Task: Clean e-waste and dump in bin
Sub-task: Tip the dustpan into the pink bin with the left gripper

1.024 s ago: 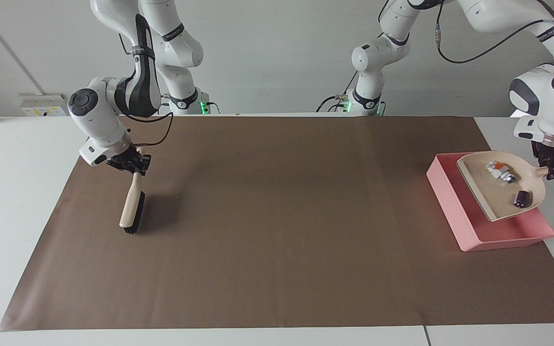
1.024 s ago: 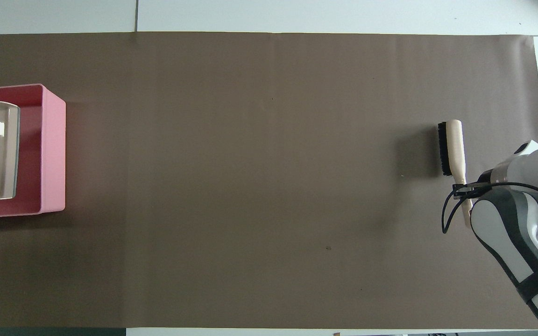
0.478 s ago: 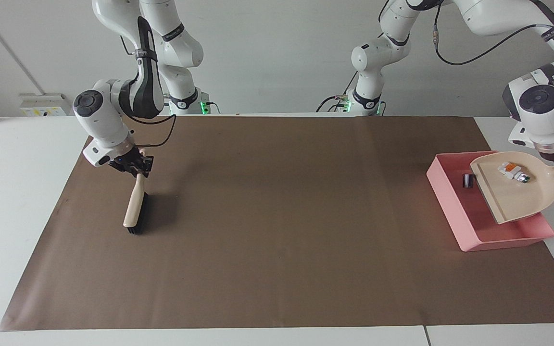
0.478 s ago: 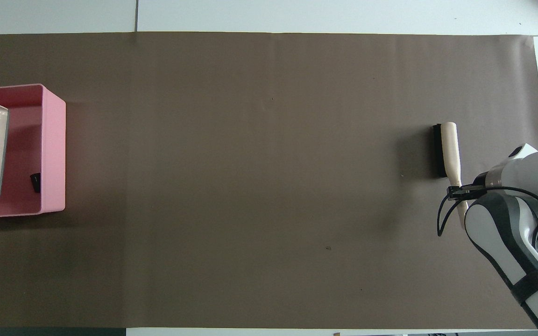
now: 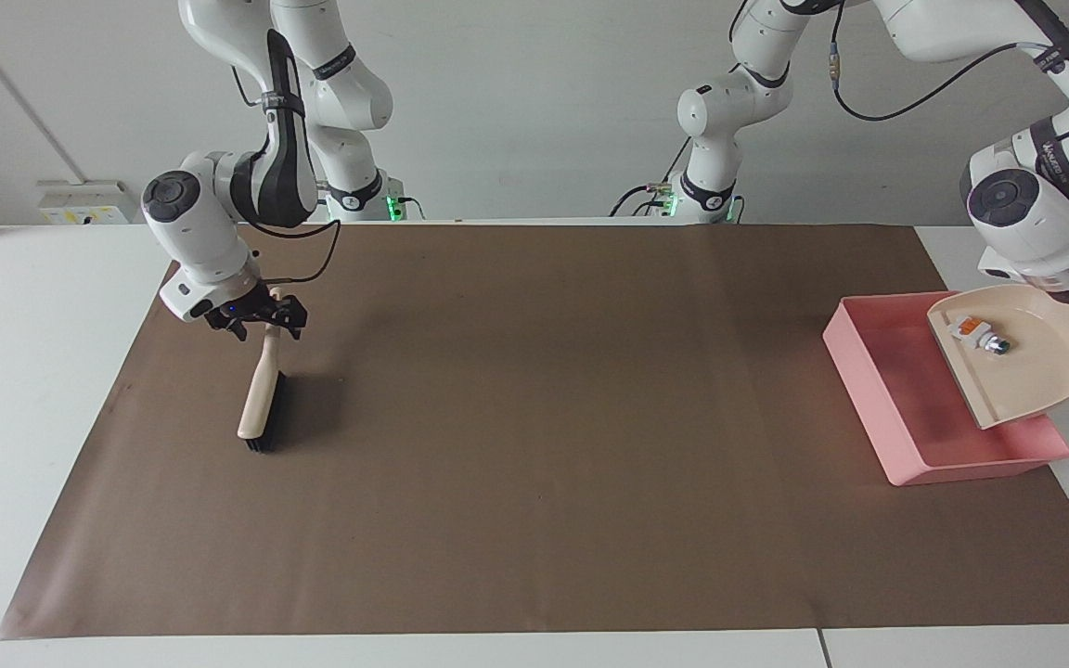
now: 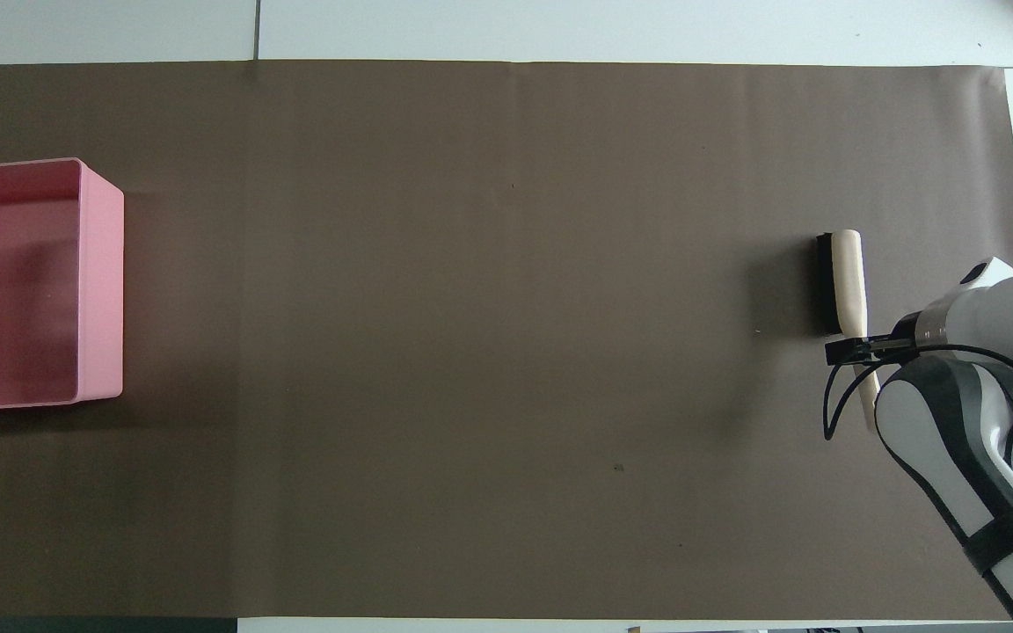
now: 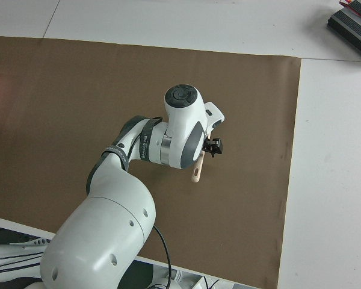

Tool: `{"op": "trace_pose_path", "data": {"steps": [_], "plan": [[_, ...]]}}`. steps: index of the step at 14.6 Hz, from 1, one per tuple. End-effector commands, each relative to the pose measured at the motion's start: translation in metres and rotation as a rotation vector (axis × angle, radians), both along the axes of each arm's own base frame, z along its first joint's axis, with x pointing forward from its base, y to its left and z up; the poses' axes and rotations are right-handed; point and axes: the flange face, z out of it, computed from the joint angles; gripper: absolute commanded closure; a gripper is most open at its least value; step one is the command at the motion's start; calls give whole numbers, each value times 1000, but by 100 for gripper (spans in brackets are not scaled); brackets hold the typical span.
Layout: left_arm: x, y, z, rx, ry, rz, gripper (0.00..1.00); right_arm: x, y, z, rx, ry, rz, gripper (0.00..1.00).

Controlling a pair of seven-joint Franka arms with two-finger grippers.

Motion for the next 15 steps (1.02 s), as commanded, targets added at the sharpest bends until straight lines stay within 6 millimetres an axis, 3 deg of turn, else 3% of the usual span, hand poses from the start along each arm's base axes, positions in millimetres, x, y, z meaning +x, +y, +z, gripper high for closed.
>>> {"op": "trace_pose_path", "data": {"steps": [1, 2, 5, 8, 10, 12, 15], "plan": [[-14, -34, 12, 117, 33, -32, 100, 29, 20, 64, -9, -66, 60, 1], [-18, -36, 14, 134, 23, -36, 100, 38, 25, 84, -17, -97, 74, 1], [-21, -37, 30, 186, 0, -50, 100, 65, 13, 135, -85, -160, 88, 1], [-37, -47, 76, 200, -16, -80, 100, 66, 0, 198, -88, -153, -42, 1], [-43, -65, 75, 104, 5, -90, 100, 63, -5, 246, -85, -120, -107, 1], [-38, -96, 75, 19, 9, -118, 100, 56, -4, 266, -72, -85, -186, 1], [-37, -144, 57, -233, 8, -79, 100, 50, -2, 267, -72, -35, -270, 1]]}}
